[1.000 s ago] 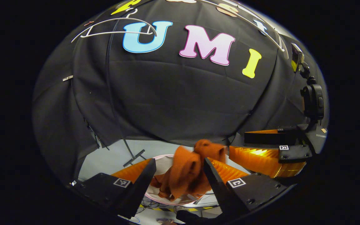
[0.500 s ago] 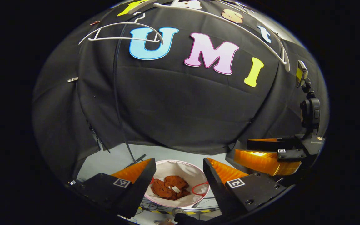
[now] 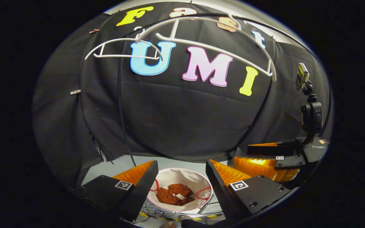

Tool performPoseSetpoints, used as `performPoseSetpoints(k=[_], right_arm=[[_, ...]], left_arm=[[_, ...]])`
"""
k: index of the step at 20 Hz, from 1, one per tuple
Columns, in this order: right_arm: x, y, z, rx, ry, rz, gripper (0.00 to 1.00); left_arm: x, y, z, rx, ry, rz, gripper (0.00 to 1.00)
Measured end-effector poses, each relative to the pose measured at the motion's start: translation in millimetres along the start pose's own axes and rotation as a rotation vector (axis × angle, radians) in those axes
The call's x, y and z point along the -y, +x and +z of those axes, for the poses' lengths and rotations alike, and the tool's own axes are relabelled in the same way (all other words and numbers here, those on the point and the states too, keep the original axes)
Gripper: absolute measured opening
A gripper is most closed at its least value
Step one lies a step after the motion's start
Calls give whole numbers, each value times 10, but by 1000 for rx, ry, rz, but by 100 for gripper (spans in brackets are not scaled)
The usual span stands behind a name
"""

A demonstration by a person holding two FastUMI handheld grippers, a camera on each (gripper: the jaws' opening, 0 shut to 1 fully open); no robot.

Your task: Grasp the clothes on the hanger with both hands and then place them into the laundry hamper below.

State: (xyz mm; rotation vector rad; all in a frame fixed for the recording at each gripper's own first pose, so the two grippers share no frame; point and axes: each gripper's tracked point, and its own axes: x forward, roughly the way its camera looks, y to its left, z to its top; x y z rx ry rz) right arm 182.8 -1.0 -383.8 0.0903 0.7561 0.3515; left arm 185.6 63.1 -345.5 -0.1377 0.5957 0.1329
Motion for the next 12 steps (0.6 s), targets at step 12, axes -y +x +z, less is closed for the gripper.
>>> performPoseSetpoints(k=[12], right_arm=[[-1053, -1944, 815, 403, -53, -109, 98]], left_arm=[[-66, -2092, 1008, 403, 111, -111, 92]])
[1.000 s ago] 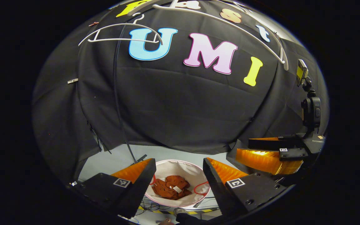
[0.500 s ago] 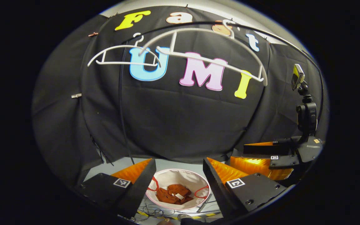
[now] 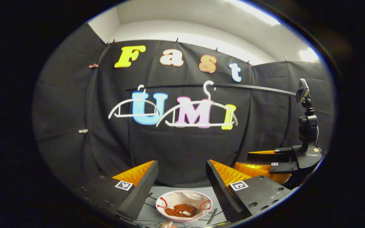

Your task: Grasp the clothes on the hanger with both hands and then place them into the laundry hamper below.

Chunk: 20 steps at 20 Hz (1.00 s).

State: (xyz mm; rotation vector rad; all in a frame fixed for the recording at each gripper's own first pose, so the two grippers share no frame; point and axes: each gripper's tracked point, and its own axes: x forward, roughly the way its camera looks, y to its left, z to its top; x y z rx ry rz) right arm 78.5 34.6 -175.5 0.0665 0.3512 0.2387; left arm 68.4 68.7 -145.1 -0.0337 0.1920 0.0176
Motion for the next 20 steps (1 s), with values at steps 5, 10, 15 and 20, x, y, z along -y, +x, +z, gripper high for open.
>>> performPoseSetpoints(k=[5, 10, 15, 20], right_arm=[[-273, -840, 653, 180, 18, -73, 95], [-187, -1308, 1146, 341, -18, -173, 100], [-69, -1523, 1456, 402, 3, -171, 92], [224, -1695, 1652, 463, 25, -201, 97]], left_arm=[[190, -602, 634, 141, 19, -62, 95], [567, -961, 1015, 207, 34, -144, 98], [759, -1007, 1207, 249, 34, -122, 95], [899, -920, 1296, 268, 16, -94, 95]])
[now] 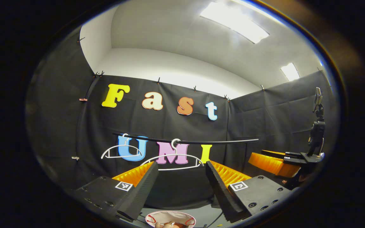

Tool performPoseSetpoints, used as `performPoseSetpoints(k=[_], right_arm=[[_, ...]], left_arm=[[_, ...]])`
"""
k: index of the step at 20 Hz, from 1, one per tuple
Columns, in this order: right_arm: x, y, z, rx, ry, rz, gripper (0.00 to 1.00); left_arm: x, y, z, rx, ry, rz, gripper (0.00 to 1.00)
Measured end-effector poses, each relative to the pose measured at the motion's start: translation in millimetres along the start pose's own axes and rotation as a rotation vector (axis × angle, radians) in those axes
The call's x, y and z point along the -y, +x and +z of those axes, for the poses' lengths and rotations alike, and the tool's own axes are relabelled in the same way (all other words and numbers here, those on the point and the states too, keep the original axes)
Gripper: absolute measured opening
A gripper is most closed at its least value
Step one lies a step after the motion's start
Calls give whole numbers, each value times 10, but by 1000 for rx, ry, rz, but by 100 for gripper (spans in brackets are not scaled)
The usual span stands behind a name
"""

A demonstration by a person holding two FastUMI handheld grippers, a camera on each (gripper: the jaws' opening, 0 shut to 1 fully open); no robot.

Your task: Grasp the clothes on the hanger with both hands and then place them into the laundry hamper below.

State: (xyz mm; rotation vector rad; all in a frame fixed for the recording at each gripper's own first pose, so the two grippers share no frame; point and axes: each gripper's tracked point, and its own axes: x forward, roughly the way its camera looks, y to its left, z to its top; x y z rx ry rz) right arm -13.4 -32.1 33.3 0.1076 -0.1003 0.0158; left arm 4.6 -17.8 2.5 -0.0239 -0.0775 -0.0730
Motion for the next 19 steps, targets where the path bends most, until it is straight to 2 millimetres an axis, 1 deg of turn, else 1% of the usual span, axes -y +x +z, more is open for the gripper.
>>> performPoseSetpoints(k=[2, 3, 5, 7, 8, 12, 13, 14, 15, 16, 19], right_arm=[[10, 13, -2, -2, 2, 11, 92], [8, 17, -18, -8, -1, 20, 100], [-7, 12, -22, -13, -6, 36, 92], [-30, 14, -15, -14, -5, 55, 92], [-30, 4, -3, -11, -5, 61, 97], [-36, 4, 66, 8, -6, 73, 97], [-39, 3, 73, 10, -2, 76, 97], [-38, 2, 71, 11, 0, 78, 97], [-35, 7, 62, 12, -1, 77, 97], [-34, 6, 54, 9, -2, 78, 92], [-52, 6, 27, 3, -3, 84, 92]], left_arm=[[60, 26, 30, 5, 5, 3, 95], [71, 24, 32, 4, 11, 11, 95], [83, 45, 51, 11, 21, 24, 95], [121, 47, 68, 18, 13, 27, 95], [130, 45, 83, 21, 8, 29, 95], [144, 48, 134, 31, 2, 38, 95], [147, 53, 120, 29, 2, 38, 95], [155, 55, 120, 27, 3, 38, 98], [159, 48, 114, 25, 4, 38, 98], [162, 51, 109, 23, 3, 38, 95], [173, 59, 91, 18, -1, 33, 95]])
